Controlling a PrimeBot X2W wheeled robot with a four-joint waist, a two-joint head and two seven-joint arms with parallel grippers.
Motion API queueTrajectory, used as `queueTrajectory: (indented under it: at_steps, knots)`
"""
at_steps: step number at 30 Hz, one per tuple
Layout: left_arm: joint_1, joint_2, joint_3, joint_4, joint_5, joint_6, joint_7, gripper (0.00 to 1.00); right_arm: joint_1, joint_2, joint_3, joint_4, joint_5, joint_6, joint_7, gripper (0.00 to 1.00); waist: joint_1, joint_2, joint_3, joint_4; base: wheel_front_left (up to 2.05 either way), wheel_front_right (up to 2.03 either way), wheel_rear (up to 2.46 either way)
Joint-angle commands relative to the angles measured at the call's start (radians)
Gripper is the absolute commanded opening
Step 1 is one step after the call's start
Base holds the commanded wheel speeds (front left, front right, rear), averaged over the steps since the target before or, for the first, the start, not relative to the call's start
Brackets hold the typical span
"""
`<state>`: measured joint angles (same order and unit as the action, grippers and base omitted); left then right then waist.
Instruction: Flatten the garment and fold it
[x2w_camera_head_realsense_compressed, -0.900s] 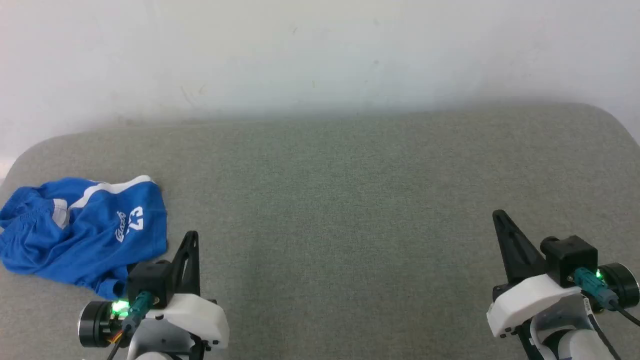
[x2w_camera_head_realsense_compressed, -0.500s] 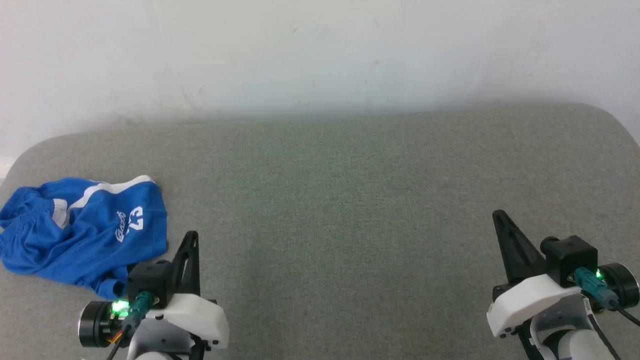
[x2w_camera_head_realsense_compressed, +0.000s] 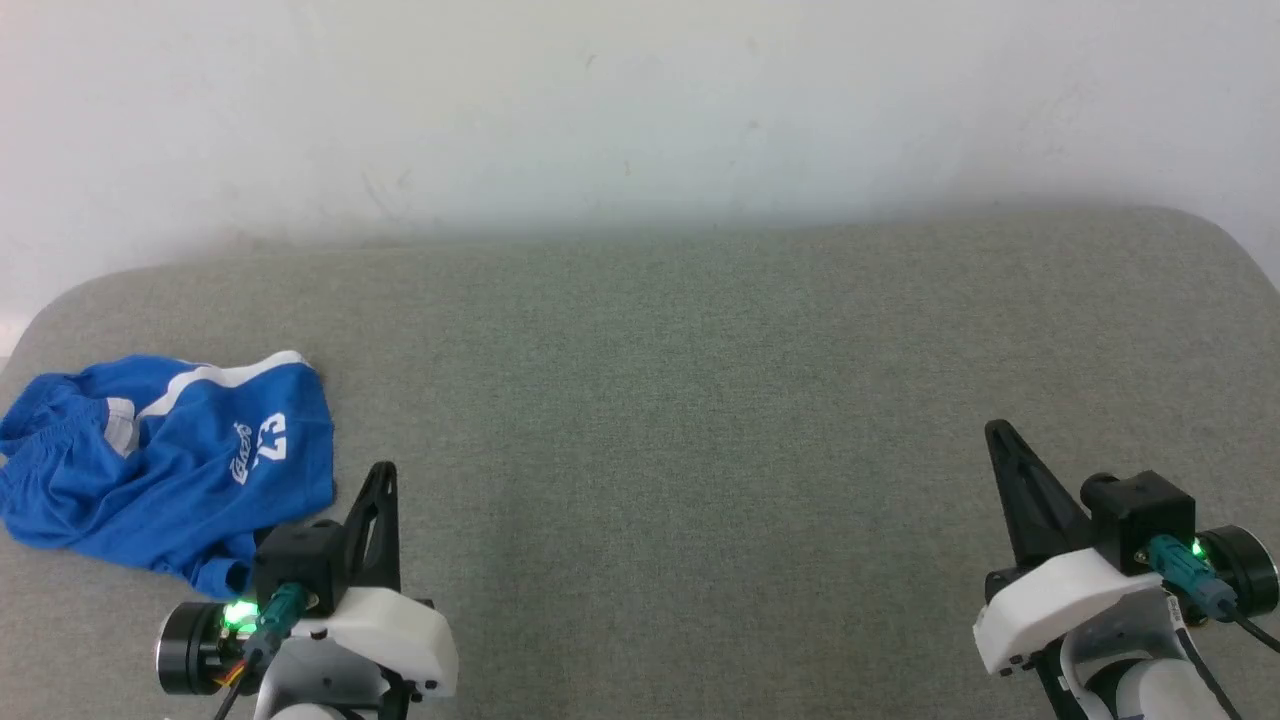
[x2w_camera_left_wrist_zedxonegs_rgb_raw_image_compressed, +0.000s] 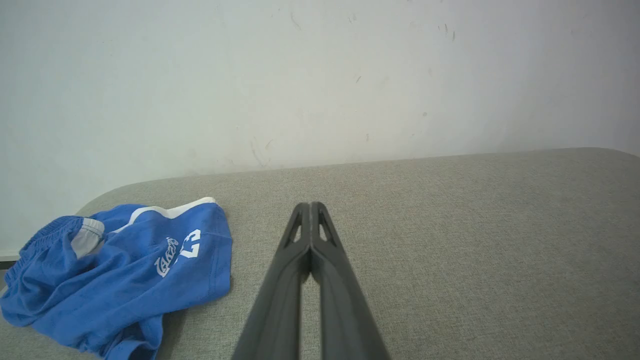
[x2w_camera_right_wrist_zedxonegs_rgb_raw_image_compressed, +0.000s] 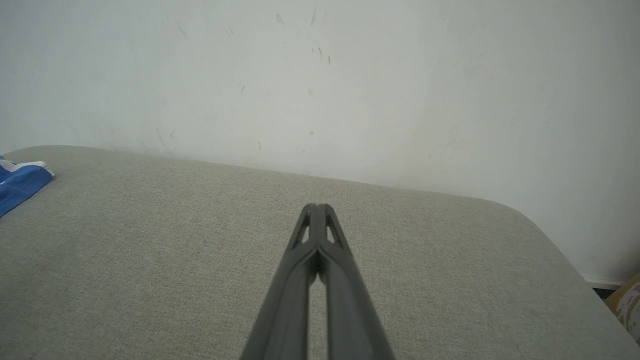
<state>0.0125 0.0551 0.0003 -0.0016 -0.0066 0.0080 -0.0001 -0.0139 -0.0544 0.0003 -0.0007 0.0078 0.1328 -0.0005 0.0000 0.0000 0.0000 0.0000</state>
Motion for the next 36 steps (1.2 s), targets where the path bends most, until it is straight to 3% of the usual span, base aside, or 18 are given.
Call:
queueTrajectory:
  at_steps: [1, 6, 7, 26, 36]
  knots:
    - [-0.013, -0.005, 0.0, 0.002, 0.007, -0.008, 0.0, 0.0, 0.014, 0.004, 0.0, 0.001, -0.008, -0.002, 0.0, 0.0, 0.0, 0.0, 0.0, 0.0, 0.0, 0.0, 0.0]
    - [0.001, 0.001, 0.0, 0.0, 0.0, 0.001, -0.001, 0.0, -0.001, -0.001, -0.001, 0.0, 0.001, 0.0, -0.001, 0.0, 0.0, 0.0, 0.0, 0.0, 0.0, 0.0, 0.0]
    - [0.001, 0.001, 0.0, 0.0, -0.001, 0.003, -0.002, 1.0, -0.001, -0.001, -0.002, 0.0, 0.002, 0.0, -0.002, 1.0, 0.0, 0.0, 0.0, 0.0, 0.0, 0.0, 0.0]
    - [-0.008, 0.001, -0.018, -0.007, 0.001, 0.046, -0.04, 1.0, 0.007, 0.0, -0.033, -0.009, 0.039, 0.0, -0.04, 1.0, 0.0, 0.0, 0.008, 0.018, 0.0, 0.0, 0.0]
    - [-0.011, 0.002, -0.023, -0.014, -0.004, 0.073, -0.06, 1.0, 0.011, 0.0, -0.041, -0.016, 0.048, 0.0, -0.06, 1.0, 0.0, 0.0, 0.017, 0.066, 0.0, 0.0, 0.0]
